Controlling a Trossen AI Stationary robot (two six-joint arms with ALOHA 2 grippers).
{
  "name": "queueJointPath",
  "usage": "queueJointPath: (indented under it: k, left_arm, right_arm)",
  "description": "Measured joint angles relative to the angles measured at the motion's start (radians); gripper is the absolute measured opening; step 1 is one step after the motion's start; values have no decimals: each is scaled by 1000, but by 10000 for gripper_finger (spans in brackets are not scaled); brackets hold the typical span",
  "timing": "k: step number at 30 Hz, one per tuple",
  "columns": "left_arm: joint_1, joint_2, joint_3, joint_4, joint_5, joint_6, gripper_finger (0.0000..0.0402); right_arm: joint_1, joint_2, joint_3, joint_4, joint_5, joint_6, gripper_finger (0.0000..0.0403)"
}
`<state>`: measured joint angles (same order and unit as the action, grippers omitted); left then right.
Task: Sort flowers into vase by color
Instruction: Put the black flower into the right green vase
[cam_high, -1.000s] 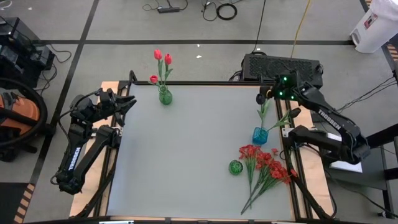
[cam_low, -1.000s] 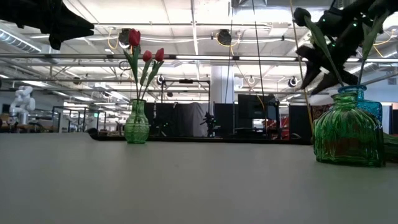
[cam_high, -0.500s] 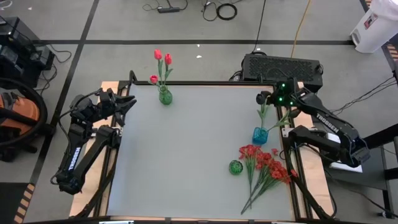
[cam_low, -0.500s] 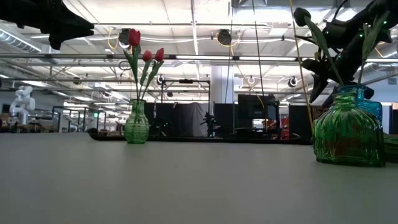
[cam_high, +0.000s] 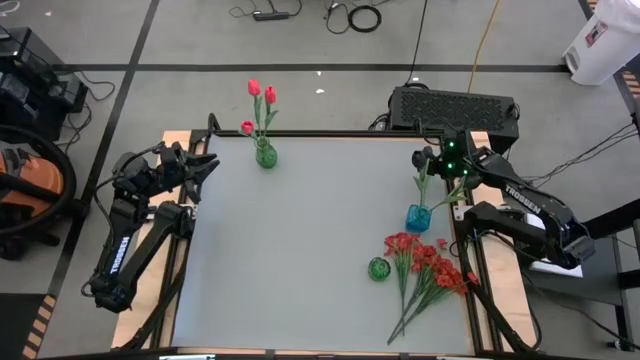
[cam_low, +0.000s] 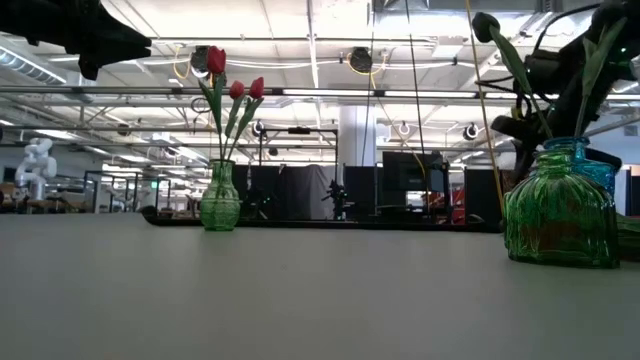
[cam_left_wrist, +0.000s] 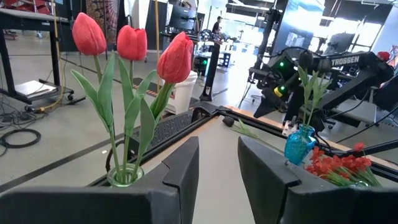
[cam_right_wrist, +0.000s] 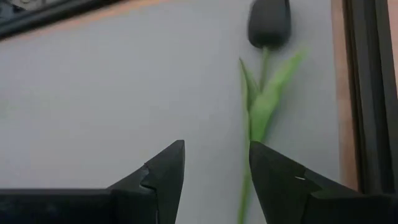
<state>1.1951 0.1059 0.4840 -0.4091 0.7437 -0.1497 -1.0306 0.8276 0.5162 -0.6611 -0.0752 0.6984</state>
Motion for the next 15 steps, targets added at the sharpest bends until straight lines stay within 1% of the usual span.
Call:
queueJointPath:
  k: [9, 15]
  left_arm:
    - [0, 0, 0, 0, 0, 0, 118]
    - [0, 0, 0, 0, 0, 0, 118]
  right_arm:
    - [0, 3, -78, 20, 2, 65, 171]
    - [0, 3, -131, 80, -2, 118, 171]
